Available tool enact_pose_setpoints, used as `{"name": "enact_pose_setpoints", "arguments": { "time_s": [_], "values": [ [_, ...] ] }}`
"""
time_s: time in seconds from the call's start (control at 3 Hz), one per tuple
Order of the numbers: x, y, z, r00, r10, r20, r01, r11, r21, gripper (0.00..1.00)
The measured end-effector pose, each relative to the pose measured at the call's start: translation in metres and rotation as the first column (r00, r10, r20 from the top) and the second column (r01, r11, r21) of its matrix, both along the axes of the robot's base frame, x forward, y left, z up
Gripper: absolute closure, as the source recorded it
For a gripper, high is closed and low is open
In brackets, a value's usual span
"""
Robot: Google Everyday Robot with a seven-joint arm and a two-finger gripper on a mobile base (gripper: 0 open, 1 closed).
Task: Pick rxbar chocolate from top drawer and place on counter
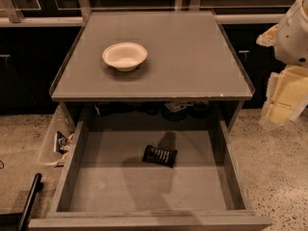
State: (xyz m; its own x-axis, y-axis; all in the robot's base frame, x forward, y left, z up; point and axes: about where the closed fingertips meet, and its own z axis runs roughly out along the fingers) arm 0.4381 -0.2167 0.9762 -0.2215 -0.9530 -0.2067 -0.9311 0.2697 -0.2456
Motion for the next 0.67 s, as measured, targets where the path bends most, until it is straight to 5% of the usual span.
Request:
{"name": "enact_pose_setpoints", "arguments": {
  "time_s": [0.67],
  "values": [
    [-0.001, 0.0, -0.018, 1.0, -0.007, -0.004, 0.007, 1.0, 0.018, 0.0]
  ]
}}
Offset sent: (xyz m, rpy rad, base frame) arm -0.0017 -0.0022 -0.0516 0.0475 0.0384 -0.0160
